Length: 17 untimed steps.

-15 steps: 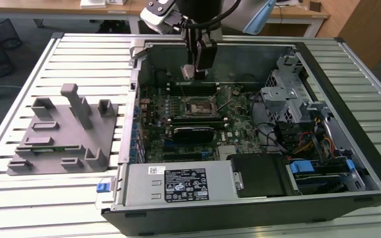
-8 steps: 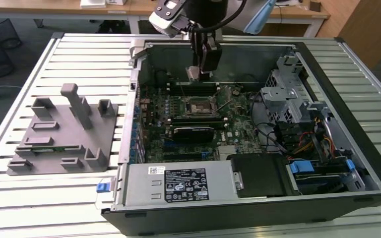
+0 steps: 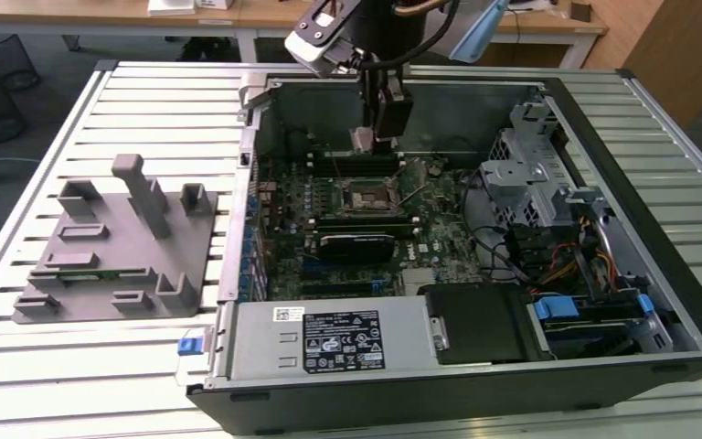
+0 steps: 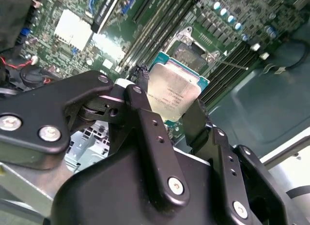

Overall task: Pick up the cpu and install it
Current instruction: 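Place the cpu into insertion slot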

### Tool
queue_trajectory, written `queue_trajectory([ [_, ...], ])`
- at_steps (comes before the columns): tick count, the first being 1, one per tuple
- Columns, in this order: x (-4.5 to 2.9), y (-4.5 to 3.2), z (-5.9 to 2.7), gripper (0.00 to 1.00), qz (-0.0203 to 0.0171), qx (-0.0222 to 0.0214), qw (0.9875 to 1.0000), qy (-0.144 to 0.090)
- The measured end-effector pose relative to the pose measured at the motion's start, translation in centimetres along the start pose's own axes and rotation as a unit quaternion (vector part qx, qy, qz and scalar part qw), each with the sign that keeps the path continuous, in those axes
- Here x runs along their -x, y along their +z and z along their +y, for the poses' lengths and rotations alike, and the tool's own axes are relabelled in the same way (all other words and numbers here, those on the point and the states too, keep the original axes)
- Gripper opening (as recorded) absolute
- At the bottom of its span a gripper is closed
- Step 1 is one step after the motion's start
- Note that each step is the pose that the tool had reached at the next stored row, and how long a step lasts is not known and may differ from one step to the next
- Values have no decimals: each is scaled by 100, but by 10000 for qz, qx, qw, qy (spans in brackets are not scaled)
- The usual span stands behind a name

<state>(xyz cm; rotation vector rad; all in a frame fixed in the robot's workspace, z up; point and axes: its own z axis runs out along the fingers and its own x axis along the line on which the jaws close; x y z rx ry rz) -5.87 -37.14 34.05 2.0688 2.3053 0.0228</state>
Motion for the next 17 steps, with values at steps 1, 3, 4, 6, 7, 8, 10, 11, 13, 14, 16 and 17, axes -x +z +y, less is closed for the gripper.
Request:
queue_trajectory([
  [1, -11, 19, 19, 53, 0, -3, 10000, 4],
  [3, -30, 55, 49, 53, 0, -9, 10000, 18],
  [4, -38, 73, 59, 53, 0, -12, 10000, 31],
  [6, -46, 109, 70, 53, -1, -15, 10000, 87],
  [7, -47, 124, 71, 53, -4, -17, 9999, 145],
  [8, -48, 140, 71, 53, -7, -19, 9998, 208],
  [10, -75, 175, 74, 53, -9, -23, 9997, 253],
  [11, -93, 193, 75, 53, -7, -22, 9997, 253],
  [13, -133, 228, 78, 53, -4, -22, 9997, 251],
  [14, -148, 245, 80, 53, -5, -23, 9997, 251],
  [16, -164, 282, 82, 53, -3, -25, 9997, 252],
  [17, -172, 300, 82, 53, -3, -25, 9997, 252],
])
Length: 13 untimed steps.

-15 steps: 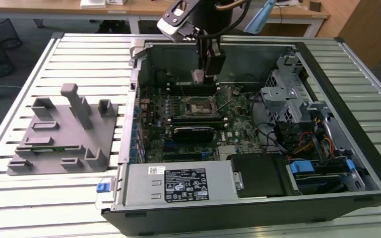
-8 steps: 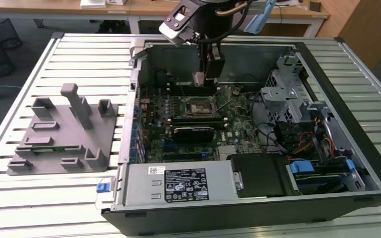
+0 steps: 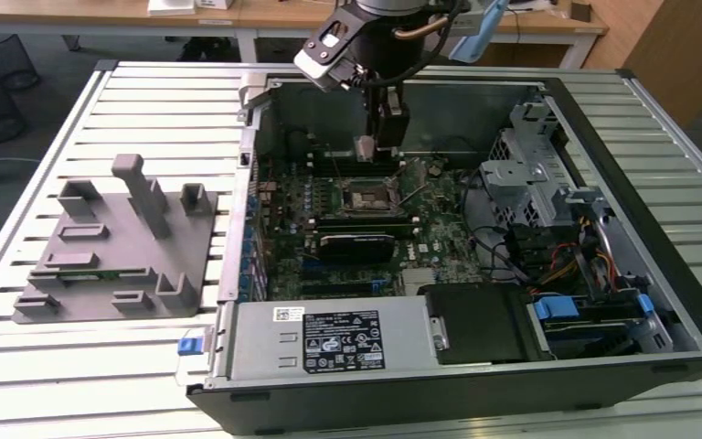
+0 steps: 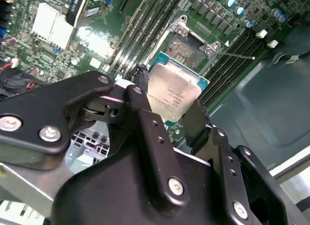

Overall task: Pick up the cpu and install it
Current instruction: 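Place the cpu into insertion slot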

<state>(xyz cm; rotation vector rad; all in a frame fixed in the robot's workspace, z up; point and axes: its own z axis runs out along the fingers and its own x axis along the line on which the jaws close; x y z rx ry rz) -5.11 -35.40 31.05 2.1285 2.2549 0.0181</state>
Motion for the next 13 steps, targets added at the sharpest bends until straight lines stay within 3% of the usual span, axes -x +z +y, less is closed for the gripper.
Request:
queue_trajectory([
  [13, -107, 209, 41, 53, -1, -2, 10000, 0],
])
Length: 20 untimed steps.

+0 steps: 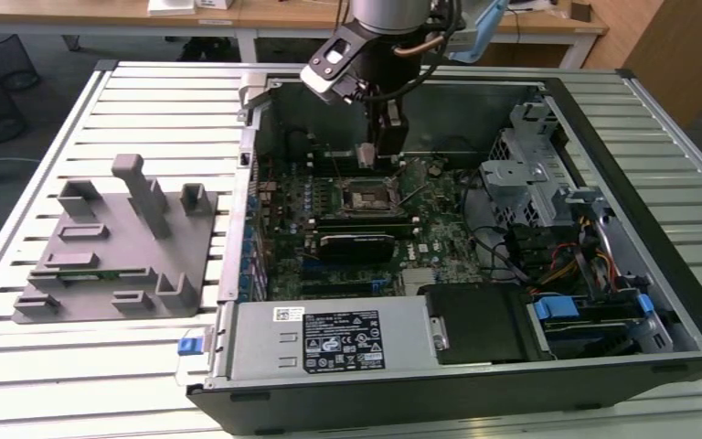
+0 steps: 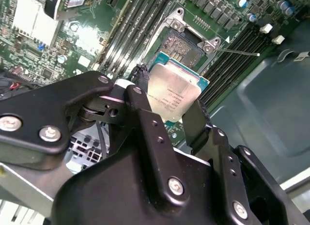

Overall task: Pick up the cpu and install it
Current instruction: 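Place the cpu into insertion slot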

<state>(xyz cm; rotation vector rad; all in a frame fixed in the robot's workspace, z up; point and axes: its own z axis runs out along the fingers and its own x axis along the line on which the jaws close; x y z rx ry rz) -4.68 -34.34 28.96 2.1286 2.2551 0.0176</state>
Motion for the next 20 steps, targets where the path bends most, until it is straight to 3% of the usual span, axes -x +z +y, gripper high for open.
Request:
queue_trajectory([
  [3, -4, 37, 0, 53, 0, 0, 10000, 0],
  [16, -5, 47, 3, 53, 1, 1, 10000, 0],
  [20, -18, 102, 4, 53, 1, 0, 10000, 0],
])
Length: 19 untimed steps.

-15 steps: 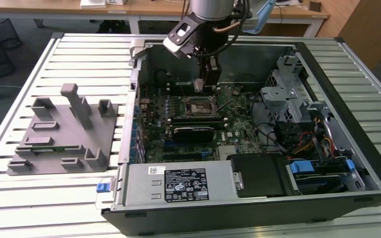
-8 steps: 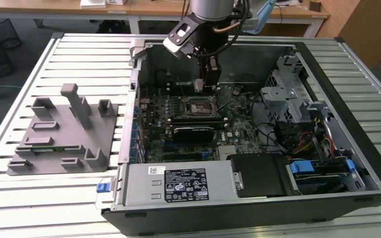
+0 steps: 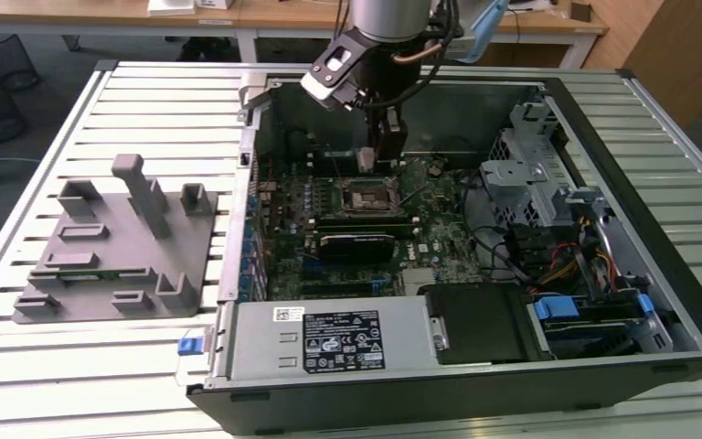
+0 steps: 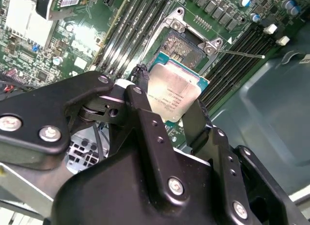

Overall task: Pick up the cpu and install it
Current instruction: 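Place the cpu into insertion slot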

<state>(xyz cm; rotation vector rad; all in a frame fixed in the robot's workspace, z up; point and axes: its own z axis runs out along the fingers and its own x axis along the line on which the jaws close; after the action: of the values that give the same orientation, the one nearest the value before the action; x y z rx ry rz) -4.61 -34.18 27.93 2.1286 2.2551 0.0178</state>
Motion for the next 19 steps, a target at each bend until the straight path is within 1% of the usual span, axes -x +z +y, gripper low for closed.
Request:
queue_trajectory([
  [4, -26, 73, 23, 53, -1, -1, 10000, 0],
  [11, -29, 200, 24, 53, -2, -1, 10000, 53],
  [15, -29, 248, 22, 53, -5, -3, 10000, 78],
  [19, -31, 313, 19, 53, -5, -2, 10000, 79],
])
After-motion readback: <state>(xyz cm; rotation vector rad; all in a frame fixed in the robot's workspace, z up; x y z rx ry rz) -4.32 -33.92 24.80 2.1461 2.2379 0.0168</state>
